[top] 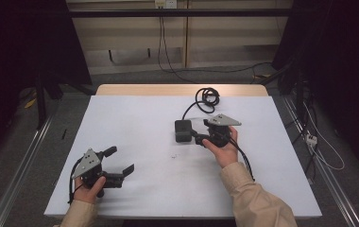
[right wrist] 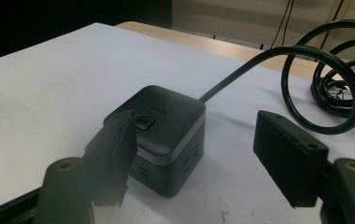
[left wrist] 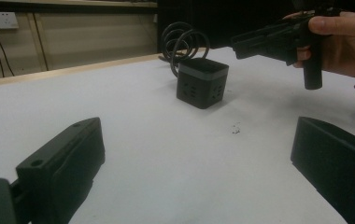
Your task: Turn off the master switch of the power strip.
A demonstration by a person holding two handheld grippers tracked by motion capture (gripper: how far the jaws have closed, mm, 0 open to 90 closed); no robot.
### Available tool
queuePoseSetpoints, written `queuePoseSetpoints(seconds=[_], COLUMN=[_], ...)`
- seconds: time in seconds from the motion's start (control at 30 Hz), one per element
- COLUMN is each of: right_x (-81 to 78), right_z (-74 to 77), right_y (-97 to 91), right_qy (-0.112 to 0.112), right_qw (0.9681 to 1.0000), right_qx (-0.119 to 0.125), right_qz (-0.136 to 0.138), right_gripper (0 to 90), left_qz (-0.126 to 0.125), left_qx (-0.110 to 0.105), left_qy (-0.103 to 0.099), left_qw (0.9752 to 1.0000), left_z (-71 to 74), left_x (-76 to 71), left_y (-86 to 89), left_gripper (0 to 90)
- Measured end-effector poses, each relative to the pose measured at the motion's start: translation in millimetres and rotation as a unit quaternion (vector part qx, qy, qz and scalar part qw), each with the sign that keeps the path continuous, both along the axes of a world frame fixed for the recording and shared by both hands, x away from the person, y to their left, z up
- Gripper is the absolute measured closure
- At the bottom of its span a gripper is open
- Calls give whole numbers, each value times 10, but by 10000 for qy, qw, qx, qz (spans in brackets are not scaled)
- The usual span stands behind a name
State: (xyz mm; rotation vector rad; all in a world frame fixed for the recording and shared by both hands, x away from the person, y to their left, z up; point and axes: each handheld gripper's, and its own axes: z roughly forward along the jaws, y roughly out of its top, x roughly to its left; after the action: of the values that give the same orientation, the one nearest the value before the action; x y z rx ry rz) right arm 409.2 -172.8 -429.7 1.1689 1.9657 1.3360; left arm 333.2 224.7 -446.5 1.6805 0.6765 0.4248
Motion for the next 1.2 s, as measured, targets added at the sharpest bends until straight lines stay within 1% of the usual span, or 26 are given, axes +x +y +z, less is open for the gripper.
queuePoseSetpoints(seconds=[0.13,0.27,0.4,0.53,0.6,0.7,0.93,1.2], right_x=[15,31,49,63,73,85,108,133], right_z=[27,46,50,66,65,58,62,71], right_y=[14,50,69,84,85,85,92,120], right_qy=[-27,18,45,43,57,100,192,214], right_qw=[10000,9999,9999,9999,9998,9998,9997,9994], right_qx=[-12,-52,-84,-83,-109,-103,-81,-90], right_qz=[44,103,130,135,140,152,162,262], right_gripper=[348,359,386,429,470,517,589,689], left_qz=[4,4,2,0,8,2,4,13], left_qx=[-9,-2,-16,-15,-12,-12,-12,-5], left_qy=[5,-18,18,12,9,16,10,9], left_qw=[10000,10000,10000,10000,10000,10000,10000,10000], left_z=[0,2,-2,-2,-1,-1,-1,-2], left_x=[0,1,0,1,2,0,2,4], left_y=[0,3,-1,-1,1,0,1,2], left_gripper=[28,28,28,28,28,28,28,28])
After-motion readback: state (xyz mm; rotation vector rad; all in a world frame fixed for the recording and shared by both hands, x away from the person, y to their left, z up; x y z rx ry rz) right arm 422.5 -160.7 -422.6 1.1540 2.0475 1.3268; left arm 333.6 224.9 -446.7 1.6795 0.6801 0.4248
